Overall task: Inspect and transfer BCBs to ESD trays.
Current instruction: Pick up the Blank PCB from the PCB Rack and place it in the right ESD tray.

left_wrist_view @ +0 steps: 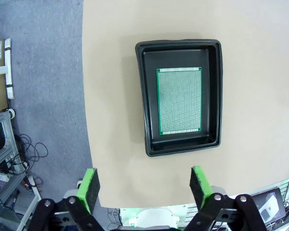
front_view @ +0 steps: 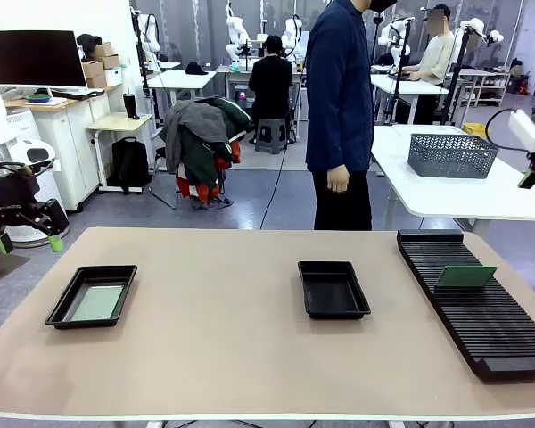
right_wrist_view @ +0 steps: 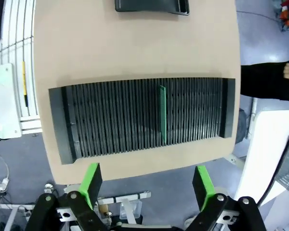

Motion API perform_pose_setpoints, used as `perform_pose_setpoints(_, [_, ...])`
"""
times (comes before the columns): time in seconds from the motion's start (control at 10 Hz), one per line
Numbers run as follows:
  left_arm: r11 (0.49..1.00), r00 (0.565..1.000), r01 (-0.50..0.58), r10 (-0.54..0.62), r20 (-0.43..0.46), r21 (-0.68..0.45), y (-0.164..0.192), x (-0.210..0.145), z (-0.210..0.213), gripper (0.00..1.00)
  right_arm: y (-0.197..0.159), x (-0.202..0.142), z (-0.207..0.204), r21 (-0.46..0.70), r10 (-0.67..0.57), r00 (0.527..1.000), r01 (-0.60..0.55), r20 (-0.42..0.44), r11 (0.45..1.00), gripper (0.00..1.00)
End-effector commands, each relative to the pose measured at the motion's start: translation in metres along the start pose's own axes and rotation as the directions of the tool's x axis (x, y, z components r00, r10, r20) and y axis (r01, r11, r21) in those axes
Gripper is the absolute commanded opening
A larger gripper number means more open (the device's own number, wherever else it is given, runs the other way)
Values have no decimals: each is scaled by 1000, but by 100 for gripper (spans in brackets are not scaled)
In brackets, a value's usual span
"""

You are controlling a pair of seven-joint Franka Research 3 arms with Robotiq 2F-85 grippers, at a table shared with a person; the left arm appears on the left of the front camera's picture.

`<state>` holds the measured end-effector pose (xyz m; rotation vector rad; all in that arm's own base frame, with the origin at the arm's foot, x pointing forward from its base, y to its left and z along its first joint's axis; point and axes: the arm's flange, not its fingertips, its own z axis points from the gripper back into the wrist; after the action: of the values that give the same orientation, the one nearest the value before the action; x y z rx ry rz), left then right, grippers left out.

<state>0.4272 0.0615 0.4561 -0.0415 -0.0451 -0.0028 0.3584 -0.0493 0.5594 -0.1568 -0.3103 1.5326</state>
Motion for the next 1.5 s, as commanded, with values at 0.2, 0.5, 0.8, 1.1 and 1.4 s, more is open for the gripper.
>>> perform_pose_setpoints(0.2, [1000, 1000, -5, 5, 6, -8, -1, -1, -3, 100, -1, -4, -66, -8, 84, 996, -84, 4, 996, 100])
perform_pose_setpoints(0.5, [1000, 1000, -5, 5, 6, -8, -1, -1, -3, 100, -7, -4, -110, 20, 109, 994, -109, 10, 994, 100])
perform_pose_setpoints(0.8, [1000, 1000, -5, 5, 6, -8, -1, -1, -3, 100, -18, 1, -145, 64, 108, 994, -109, 11, 992, 100])
perform_pose_setpoints(1.1, [1000, 1000, -5, 5, 6, -8, -1, -1, -3, 100, -26, 0, -175, 99, 110, 994, -108, -14, 989, 100])
perform_pose_setpoints(1.4, [1000, 1000, -5, 5, 6, -8, -1, -1, -3, 100, -32, -10, -195, 104, 89, 995, -85, -34, 991, 100])
